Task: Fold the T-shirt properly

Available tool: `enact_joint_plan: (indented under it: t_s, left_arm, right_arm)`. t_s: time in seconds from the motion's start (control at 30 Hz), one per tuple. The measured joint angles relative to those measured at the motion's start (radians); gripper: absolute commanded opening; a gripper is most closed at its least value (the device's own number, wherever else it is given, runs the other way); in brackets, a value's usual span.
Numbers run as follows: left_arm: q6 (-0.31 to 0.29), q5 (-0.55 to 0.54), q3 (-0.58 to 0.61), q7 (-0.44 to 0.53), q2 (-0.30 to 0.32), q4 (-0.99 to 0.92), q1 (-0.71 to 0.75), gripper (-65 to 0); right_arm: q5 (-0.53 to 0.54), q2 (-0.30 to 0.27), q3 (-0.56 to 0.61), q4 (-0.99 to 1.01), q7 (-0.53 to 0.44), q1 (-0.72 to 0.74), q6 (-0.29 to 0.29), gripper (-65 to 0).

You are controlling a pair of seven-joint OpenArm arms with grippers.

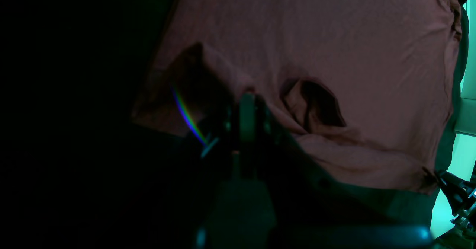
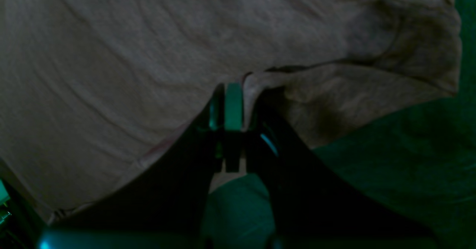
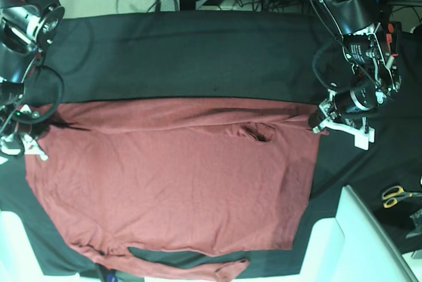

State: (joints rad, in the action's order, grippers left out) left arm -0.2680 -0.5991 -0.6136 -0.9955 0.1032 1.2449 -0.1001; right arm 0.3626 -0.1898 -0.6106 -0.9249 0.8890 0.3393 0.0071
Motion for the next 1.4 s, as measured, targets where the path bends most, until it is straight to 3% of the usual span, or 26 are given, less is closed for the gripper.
enact_joint_plan:
  t_s: [0.1, 0.2, 0.3, 0.43, 0.57, 0.63, 0.67, 0.83, 0.93, 1.03, 1.23, 1.4]
  left_arm:
    - [0.0, 0.0, -0.005, 0.01, 0.0, 0.0, -0.002, -65.0]
    - [0.0, -0.001, -0.005, 0.07, 0.0, 0.0, -0.002, -63.4]
    - [0.0, -0.004, -0.007, 0.087, 0.0, -0.009, -0.002, -44.3]
    - [0.0, -0.004, -0.006, 0.123, 0.025, -0.029, -0.001, -22.5]
    - [0.003, -0.008, -0.013, 0.131, 0.045, -0.013, -0.002, -11.5]
    - [0.0, -0.009, -0.039, 0.126, 0.051, 0.003, -0.002, -10.4]
    - [-0.002, -0.016, -0.076, 0.124, 0.051, 0.015, -0.003, -10.4]
    - [0.001, -0.01, -0.279, 0.134, 0.072, 0.101, 0.04, -11.0]
    - [-0.006, -0.037, -0.27, 0.101, 0.071, 0.151, 0.13, -11.0]
    - [-0.099, -0.123, -0.225, 0.092, 0.058, 0.179, 0.231, -11.2]
    - [-0.189, -0.183, -0.222, 0.102, 0.069, 0.191, 0.343, -11.2]
    - [-0.213, -0.187, -0.22, 0.101, 0.066, 0.192, 0.405, -11.2]
  right_arm:
    - [0.0, 0.0, 0.0, 0.0, 0.0, 0.0, 0.0, -63.8]
    - [0.003, 0.001, -0.001, -0.002, -0.018, -0.001, 0.0, -55.4]
    - [0.05, 0.002, -0.003, -0.005, -0.109, -0.008, 0.005, -41.9]
    - [0.116, -0.005, -0.003, -0.005, -0.182, -0.039, 0.089, -27.8]
    - [0.122, 0.005, -0.033, -0.033, -0.208, -0.05, 0.177, -26.7]
    - [0.141, 0.02, -0.093, -0.126, -0.215, -0.082, 0.266, -26.7]
    - [0.134, 0.03, -0.123, -0.185, -0.219, -0.105, 0.282, -26.7]
    - [0.128, 0.097, -0.249, -0.419, -0.223, -0.247, 0.297, -26.7]
    - [0.126, 0.156, -0.29, -0.444, -0.173, -0.306, 0.307, -26.6]
    - [0.13, 0.184, -0.334, -0.397, -0.164, -0.318, 0.307, -26.6]
    - [0.226, 0.149, -0.367, -0.193, -0.167, -0.301, 0.308, -26.6]
    - [0.261, 0.052, -0.37, -0.032, -0.194, -0.233, 0.308, -26.6]
